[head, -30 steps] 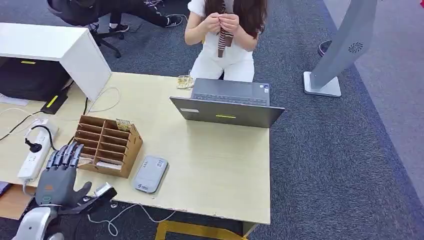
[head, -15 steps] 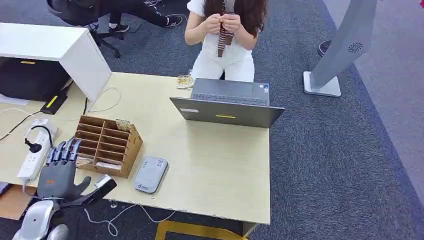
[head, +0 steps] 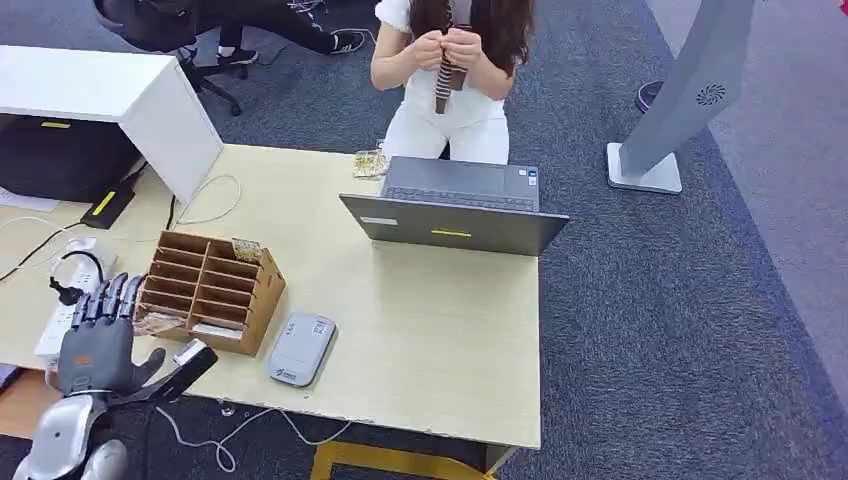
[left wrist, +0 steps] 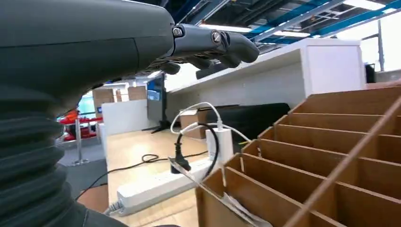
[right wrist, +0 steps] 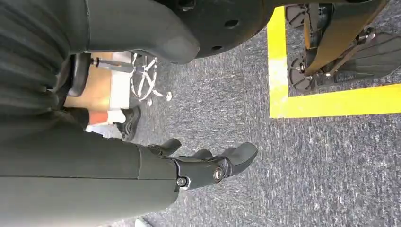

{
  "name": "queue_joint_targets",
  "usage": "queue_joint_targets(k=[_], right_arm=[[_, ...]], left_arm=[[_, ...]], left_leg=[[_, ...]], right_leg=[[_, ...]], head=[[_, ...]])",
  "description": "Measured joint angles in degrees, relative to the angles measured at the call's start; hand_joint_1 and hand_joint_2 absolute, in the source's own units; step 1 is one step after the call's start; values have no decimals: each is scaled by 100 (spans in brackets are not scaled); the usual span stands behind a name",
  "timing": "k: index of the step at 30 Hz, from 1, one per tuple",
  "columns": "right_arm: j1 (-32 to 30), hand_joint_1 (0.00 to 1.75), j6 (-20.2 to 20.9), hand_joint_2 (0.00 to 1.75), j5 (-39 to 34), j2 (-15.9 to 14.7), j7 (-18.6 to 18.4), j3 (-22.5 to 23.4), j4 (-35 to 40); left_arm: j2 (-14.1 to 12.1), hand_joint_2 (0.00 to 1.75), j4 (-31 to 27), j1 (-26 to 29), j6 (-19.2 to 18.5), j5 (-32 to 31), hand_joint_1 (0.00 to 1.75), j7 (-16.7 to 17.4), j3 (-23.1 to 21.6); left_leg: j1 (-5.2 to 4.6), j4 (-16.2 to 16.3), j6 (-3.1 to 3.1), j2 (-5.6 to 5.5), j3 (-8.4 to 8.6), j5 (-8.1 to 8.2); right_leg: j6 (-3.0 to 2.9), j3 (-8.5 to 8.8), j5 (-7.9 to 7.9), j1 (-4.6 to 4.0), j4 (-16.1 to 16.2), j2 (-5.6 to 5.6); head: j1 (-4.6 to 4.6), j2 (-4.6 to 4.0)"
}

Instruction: Pass the card to the sensor for recognition and then transmit it.

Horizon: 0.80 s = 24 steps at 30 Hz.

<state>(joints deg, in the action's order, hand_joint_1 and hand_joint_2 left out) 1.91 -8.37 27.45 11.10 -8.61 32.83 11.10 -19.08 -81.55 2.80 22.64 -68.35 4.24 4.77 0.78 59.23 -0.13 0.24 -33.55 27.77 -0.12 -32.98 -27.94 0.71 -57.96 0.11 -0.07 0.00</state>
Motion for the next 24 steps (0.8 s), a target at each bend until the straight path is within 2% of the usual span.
queue_joint_targets(k=[9,24], right_arm=[[2,0,9,175,15,-2,0,-26,0],[6,0,35,175,98,-2,-20,-31,0]], left_arm=[[-70,175,302,-169,66,44,0,-20,212],[-111,175,579,-312,240,66,0,-151,299]], left_leg=[[0,0,0,0,-1,0],[0,0,0,1,0,0]], right_leg=[[0,0,0,0,0,0],[0,-1,0,0,0,1]], head=[[-2,0],[-2,0]])
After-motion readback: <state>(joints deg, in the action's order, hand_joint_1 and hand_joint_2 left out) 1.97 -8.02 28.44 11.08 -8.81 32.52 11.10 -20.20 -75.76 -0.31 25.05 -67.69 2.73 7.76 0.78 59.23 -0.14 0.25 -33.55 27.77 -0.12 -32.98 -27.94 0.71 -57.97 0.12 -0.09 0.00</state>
